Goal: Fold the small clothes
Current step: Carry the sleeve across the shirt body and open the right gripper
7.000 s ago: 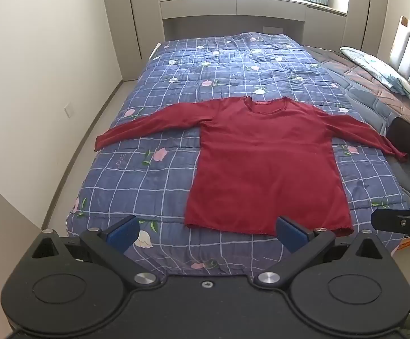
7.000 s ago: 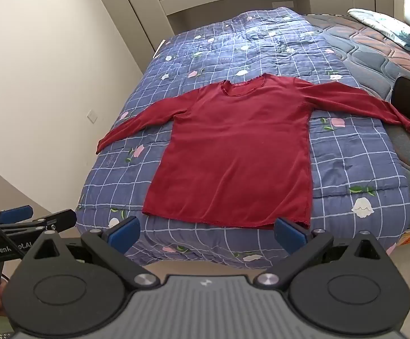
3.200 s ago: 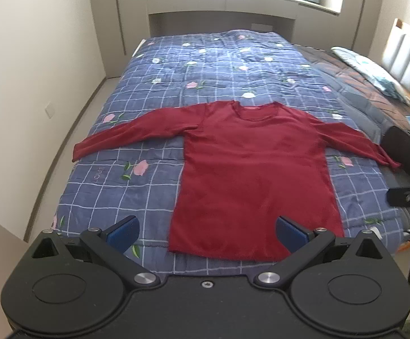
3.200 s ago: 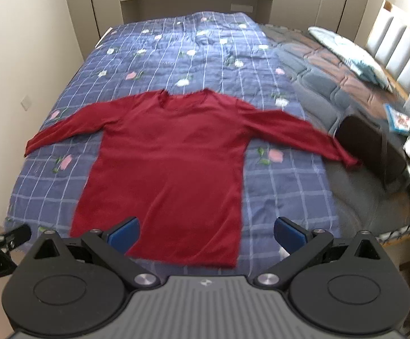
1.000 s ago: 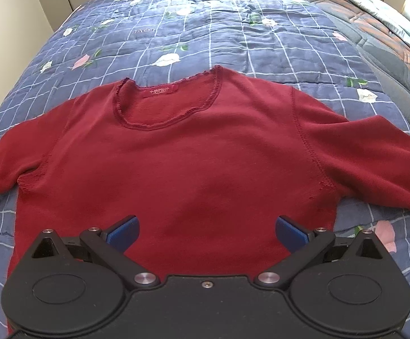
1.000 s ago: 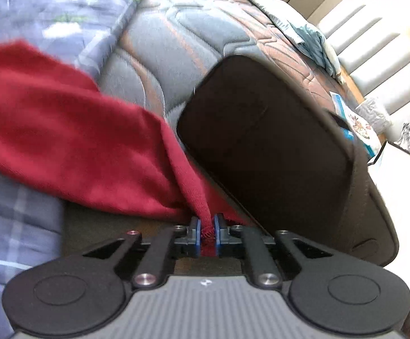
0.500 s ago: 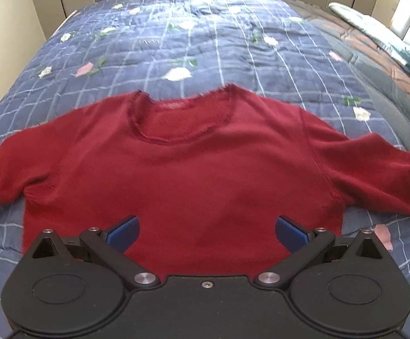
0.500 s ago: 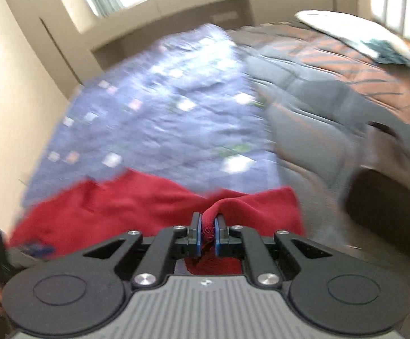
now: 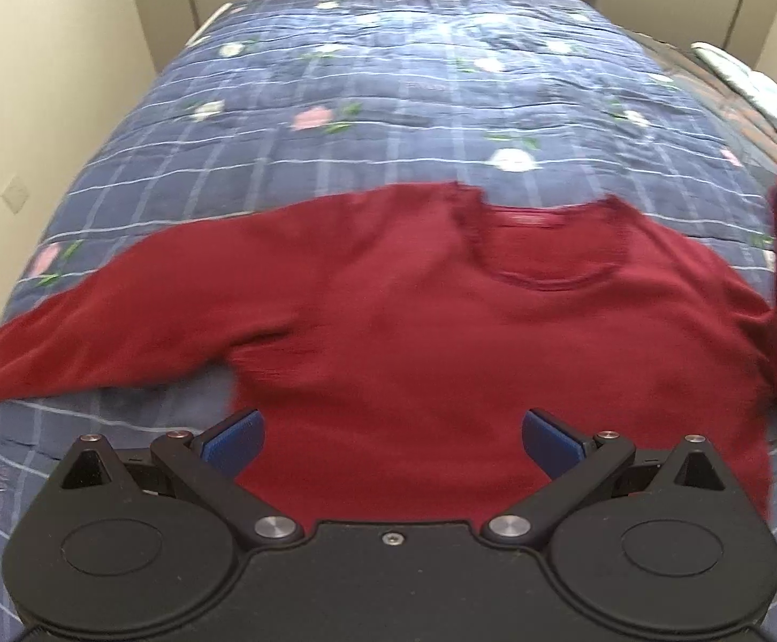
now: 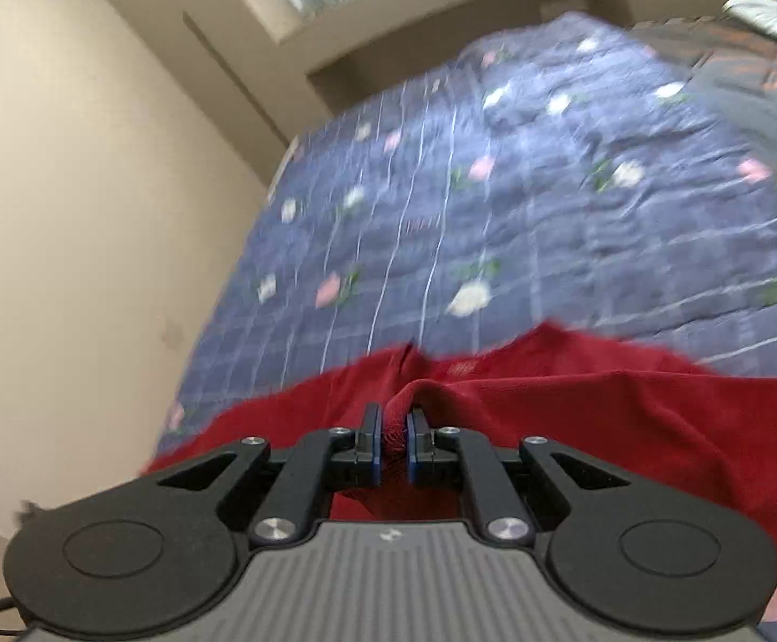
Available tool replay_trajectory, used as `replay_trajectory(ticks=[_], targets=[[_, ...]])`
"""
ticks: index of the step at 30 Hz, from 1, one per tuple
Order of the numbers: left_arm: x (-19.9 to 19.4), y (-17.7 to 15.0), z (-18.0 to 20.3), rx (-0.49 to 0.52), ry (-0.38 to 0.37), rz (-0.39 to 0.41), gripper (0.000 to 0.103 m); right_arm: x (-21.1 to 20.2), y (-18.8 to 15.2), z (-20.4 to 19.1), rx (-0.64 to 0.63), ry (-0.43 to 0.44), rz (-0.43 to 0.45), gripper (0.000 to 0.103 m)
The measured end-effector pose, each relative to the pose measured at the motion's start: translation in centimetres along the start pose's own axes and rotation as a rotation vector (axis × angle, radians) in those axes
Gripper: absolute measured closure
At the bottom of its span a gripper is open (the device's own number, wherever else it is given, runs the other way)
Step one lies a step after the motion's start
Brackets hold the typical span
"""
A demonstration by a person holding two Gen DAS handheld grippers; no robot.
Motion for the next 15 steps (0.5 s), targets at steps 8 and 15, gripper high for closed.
replay_trajectory(ticks=[8, 15], targets=[[1.6, -0.4, -4.3, -0.054, 0.033, -0.034, 0.001, 8.0, -3.8, -2.5, -0.079, -0.071, -0.111, 0.092], [2.8, -0.2, -3.8, -0.069, 0.02, -0.048, 0.001, 7.9, -5.6, -2.2, -0.1, -0.055, -0.104, 0.051]])
Point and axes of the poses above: each gripper's, at about its wrist camera, not at the fingertips, and x roughly the way its jaws point, z to its right, y to its top, the point moved 10 cm from there along x, roughly the way its jaws point, and after that the axes turned 7 degrees about -z, right-handed, at the moved point
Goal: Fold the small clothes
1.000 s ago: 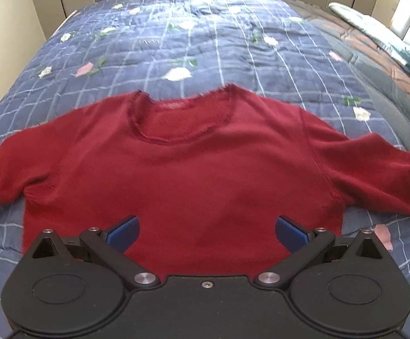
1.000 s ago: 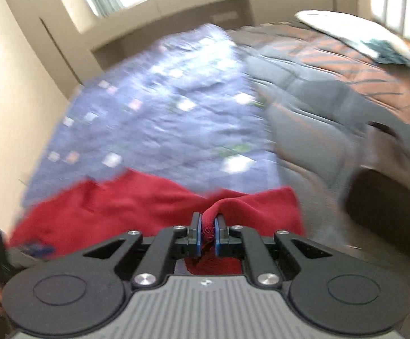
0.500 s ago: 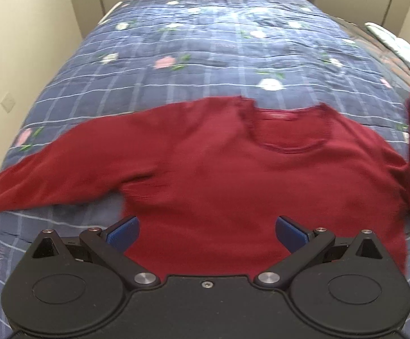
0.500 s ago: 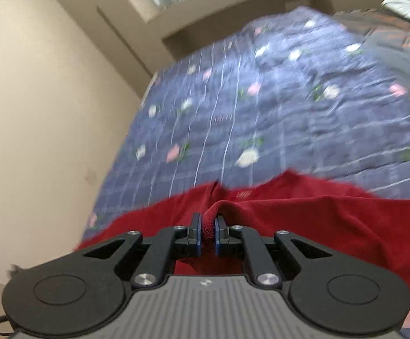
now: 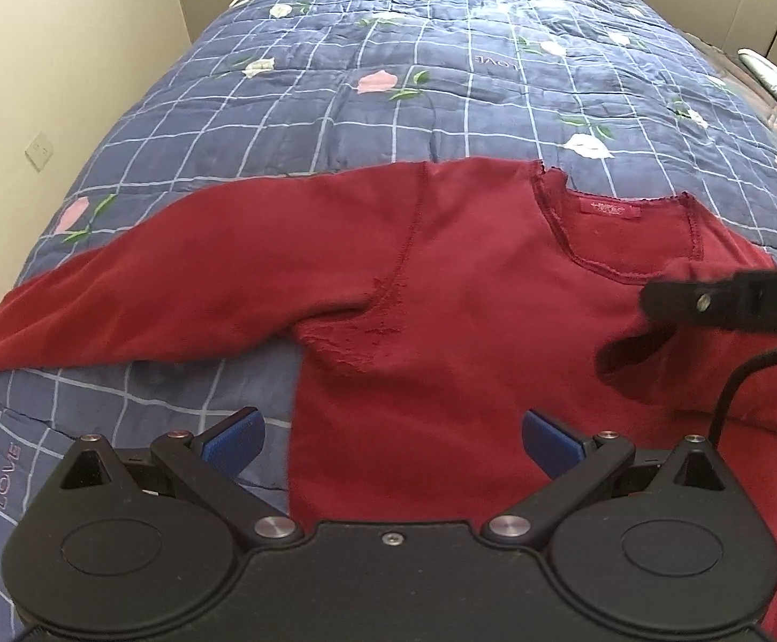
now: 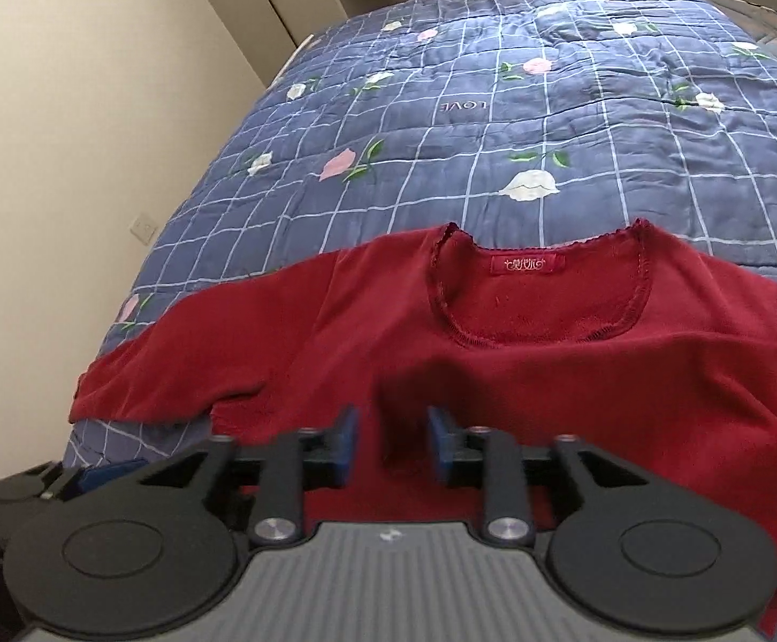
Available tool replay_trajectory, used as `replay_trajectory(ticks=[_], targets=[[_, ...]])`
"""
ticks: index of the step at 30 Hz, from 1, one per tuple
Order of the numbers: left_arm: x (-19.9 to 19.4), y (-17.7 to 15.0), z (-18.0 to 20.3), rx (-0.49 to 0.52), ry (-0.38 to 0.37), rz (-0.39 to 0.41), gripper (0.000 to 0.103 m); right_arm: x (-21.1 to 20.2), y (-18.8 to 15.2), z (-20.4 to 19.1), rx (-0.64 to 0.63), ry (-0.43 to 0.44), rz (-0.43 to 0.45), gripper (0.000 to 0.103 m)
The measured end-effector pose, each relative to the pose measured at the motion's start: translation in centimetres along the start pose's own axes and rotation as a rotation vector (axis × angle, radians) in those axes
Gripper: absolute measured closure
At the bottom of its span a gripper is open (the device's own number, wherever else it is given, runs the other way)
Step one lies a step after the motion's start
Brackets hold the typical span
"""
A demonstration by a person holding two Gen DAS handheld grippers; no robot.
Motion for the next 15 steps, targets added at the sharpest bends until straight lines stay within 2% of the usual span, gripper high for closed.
replay_trajectory(ticks=[1, 4, 7, 10, 13, 15], targets=[[0.1, 0.1, 0.2, -0.002, -0.003, -0.001, 0.001, -0.2, 0.1, 0.5, 0.007, 0.003, 0.004, 0.044], [0.2, 0.3, 0.9, -0.004, -0.012, 0.001, 0.001, -1.7, -0.5, 2.9, 0.054, 0.013, 0.02, 0.032], [0.4, 0.5, 1.6, 0.003, -0.019, 0.002, 0.001, -3.8, -1.2, 6.5, 0.124, -0.042, 0.059, 0.02], [0.9, 0.7, 2.4, 0.015, -0.028, 0.009, 0.001, -6.3, -2.6, 10.9, 0.194, -0.164, 0.113, 0.011], [1.7, 1.3, 3.5, 0.016, -0.049, 0.012, 0.001, -8.8, -5.3, 15.5, 0.243, -0.342, 0.149, 0.006], [2.3, 2.0, 4.4, 0.012, -0.066, 0.016, 0.001, -9.8, -7.2, 17.8, 0.247, -0.467, 0.138, 0.005]])
Point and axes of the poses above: each gripper's, at about its wrist camera, not at the fingertips, and x roughly the way its jaws point, z to its right, y to its top, the point moved 10 cm from there along x, roughly the way its jaws point, and after that the axes turned 7 degrees about -z, right-handed, at the moved point
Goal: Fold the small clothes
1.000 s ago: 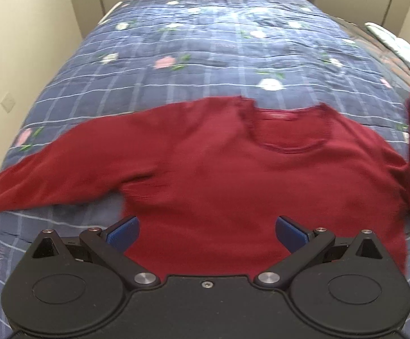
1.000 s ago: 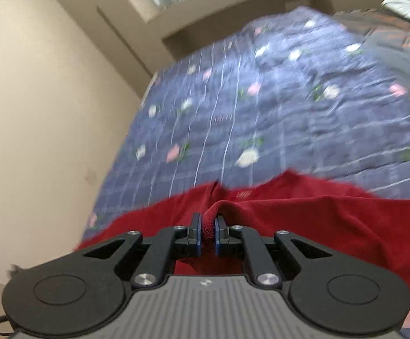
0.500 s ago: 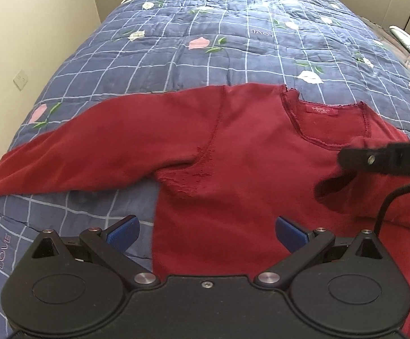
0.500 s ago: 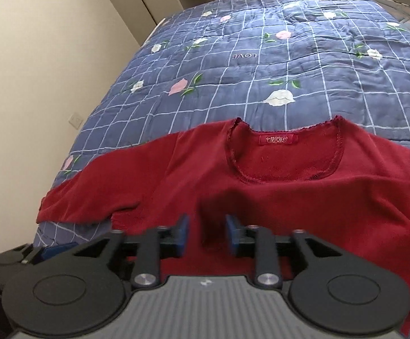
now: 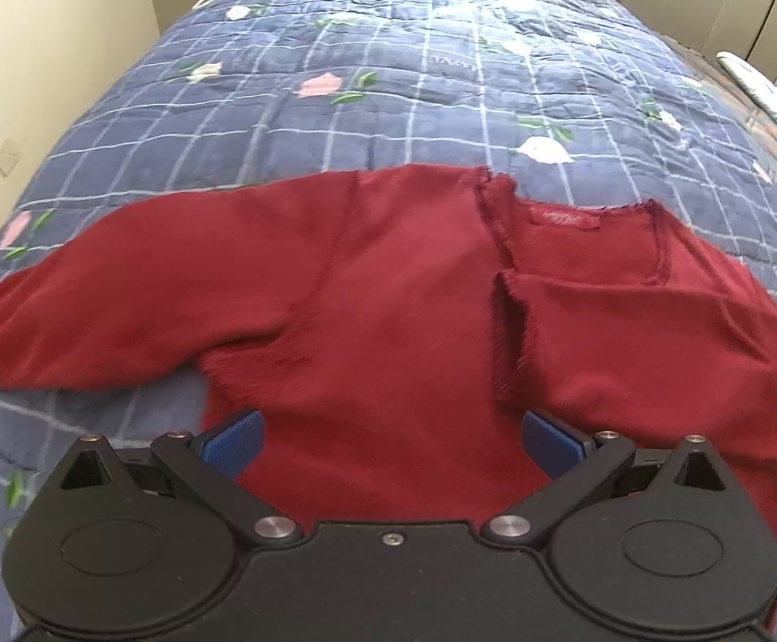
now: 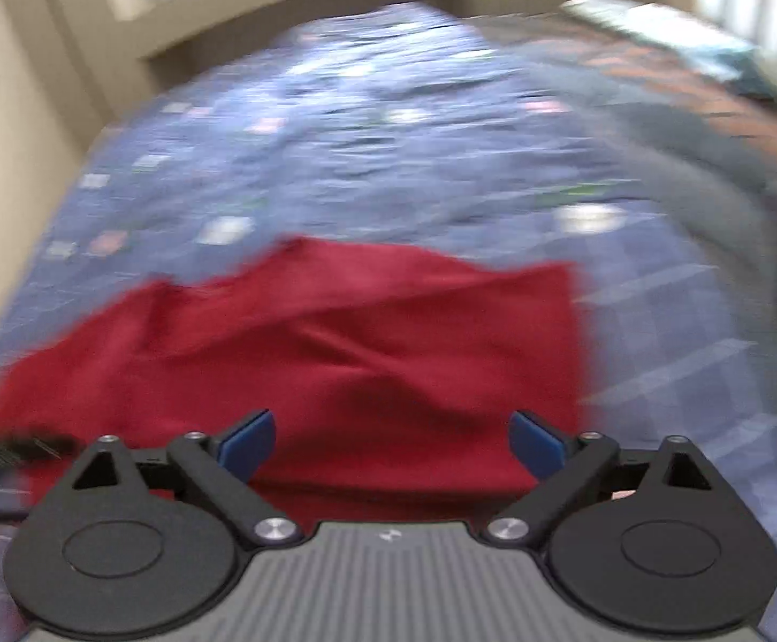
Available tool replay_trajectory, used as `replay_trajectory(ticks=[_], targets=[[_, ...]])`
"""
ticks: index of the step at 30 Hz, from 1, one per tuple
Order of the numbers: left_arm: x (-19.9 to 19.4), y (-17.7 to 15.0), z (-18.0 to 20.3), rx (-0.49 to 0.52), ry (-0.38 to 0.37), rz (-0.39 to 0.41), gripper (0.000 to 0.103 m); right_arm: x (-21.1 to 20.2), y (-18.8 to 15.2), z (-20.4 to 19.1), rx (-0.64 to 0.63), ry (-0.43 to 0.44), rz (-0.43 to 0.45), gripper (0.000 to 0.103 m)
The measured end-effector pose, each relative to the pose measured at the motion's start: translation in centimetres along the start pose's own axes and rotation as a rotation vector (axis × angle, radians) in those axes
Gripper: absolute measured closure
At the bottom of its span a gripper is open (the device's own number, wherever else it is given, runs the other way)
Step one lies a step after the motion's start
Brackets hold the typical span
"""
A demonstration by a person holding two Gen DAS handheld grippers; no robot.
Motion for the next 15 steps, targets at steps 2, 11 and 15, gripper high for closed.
replay_trajectory(ticks=[2, 11, 15], targets=[[0.7, 0.8, 0.9, 0.001, -0.01, 0.006, 0.001, 0.0, -1.3, 2.5, -0.035, -0.106, 0.004, 0.005], [3.6, 3.1, 4.0, -0.025, -0.015, 0.007, 0.012, 2.0, -4.4, 4.2, -0.195, -0.192, 0.038, 0.031], [4.3, 3.2, 4.8, -0.034, -0.04, -0.013, 0.042, 2.7, -3.7, 3.7, -0.169, -0.14, 0.061, 0.044]])
Point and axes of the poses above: each gripper's, at about its wrist camera, not at the fingertips, and x roughly the way its jaws point, z to its right, y to its top, the point moved 10 cm from there along x, roughly the way its jaws point, and after that the axes turned 7 degrees about -z, right-handed, at the moved point
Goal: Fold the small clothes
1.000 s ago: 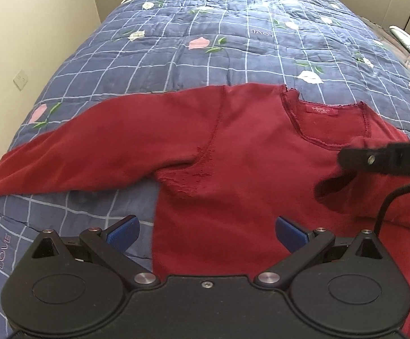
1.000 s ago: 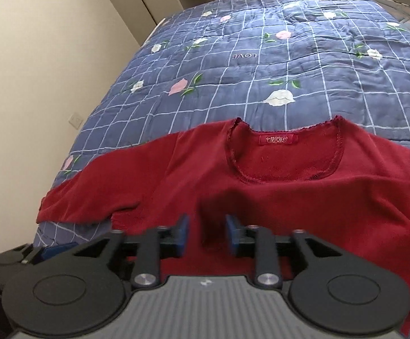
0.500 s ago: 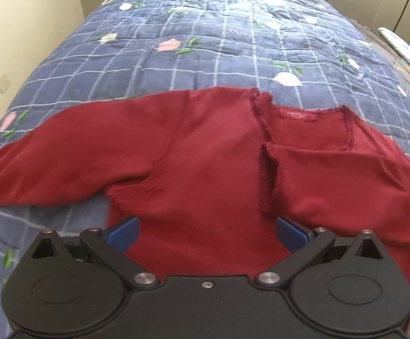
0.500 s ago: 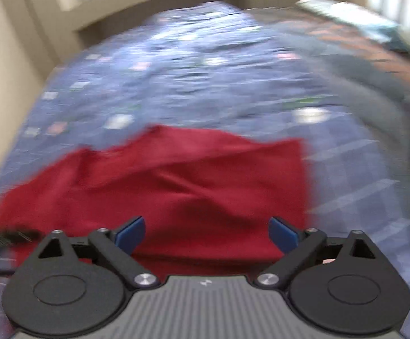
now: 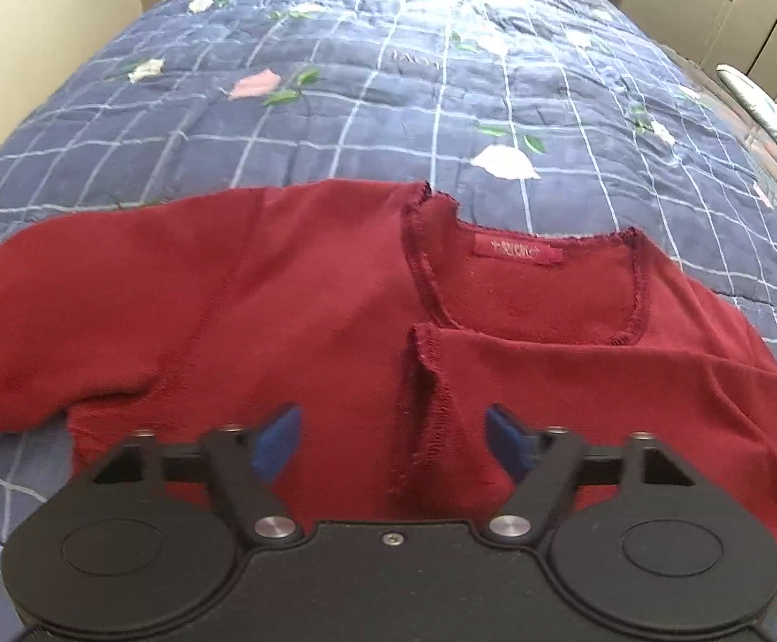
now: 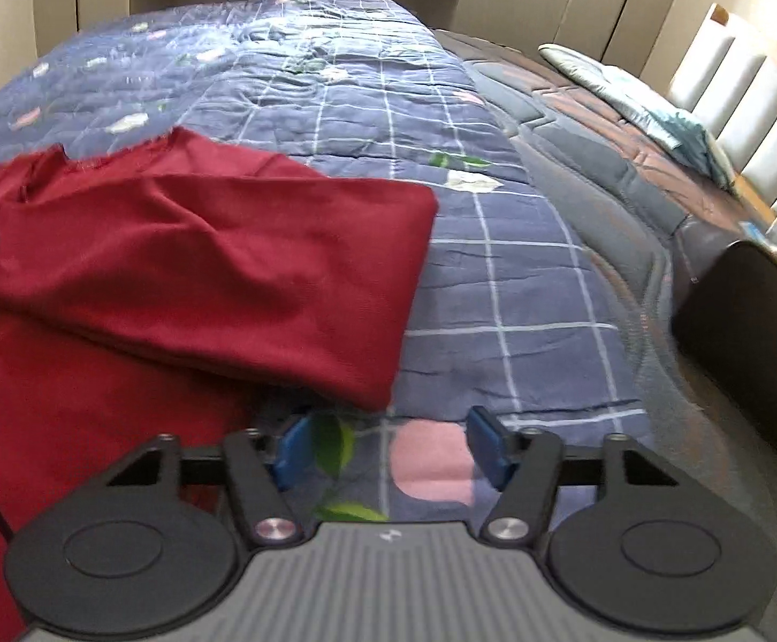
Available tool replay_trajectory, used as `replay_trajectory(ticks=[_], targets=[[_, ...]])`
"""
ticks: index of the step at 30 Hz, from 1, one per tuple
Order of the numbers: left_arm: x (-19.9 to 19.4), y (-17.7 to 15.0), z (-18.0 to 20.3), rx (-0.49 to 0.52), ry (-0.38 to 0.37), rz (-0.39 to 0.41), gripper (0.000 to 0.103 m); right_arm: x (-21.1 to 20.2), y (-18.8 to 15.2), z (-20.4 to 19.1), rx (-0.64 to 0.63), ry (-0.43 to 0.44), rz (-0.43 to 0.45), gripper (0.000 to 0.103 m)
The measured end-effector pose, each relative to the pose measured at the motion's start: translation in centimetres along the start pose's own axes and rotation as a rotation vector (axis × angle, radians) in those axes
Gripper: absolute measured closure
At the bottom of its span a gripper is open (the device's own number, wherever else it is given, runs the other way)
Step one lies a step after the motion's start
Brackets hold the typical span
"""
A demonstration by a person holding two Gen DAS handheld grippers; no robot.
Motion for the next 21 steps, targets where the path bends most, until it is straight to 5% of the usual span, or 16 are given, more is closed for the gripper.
replay_trajectory(ticks=[3, 4, 5, 6, 14, 21], targets=[[0.6, -0.2, 0.5, 0.013, 0.002, -0.021, 0.065, -0.6, 1.0, 0.0, 0.024, 0.023, 0.046, 0.056], [0.5, -0.2, 0.7, 0.022, 0.004, -0.018, 0.071, -0.7, 1.2, 0.0, 0.032, 0.034, 0.05, 0.071], [0.4, -0.3, 0.9, 0.03, 0.0, -0.014, 0.088, -0.7, 1.3, 0.1, 0.043, 0.045, 0.046, 0.085], [0.3, -0.3, 1.1, 0.033, -0.007, -0.014, 0.093, -0.7, 1.4, 0.2, 0.053, 0.044, 0.046, 0.086], [-2.4, -0.6, 1.5, 0.04, 0.006, 0.07, 0.097, -1.6, 1.1, 0.9, 0.046, -0.007, 0.024, 0.092], [-1.0, -2.2, 1.4, 0.063, 0.005, 0.039, 0.097, -0.5, -0.4, 0.7, 0.056, -0.031, -0.031, 0.093]])
Point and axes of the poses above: each gripper's, at about its wrist camera, not at the fingertips, and x roughly the way its jaws point, z to its right, y to its top, the point moved 10 cm from there along x, roughly the way its jaws point, and after that the axes turned 7 degrees about -z, right-handed, at the moved point
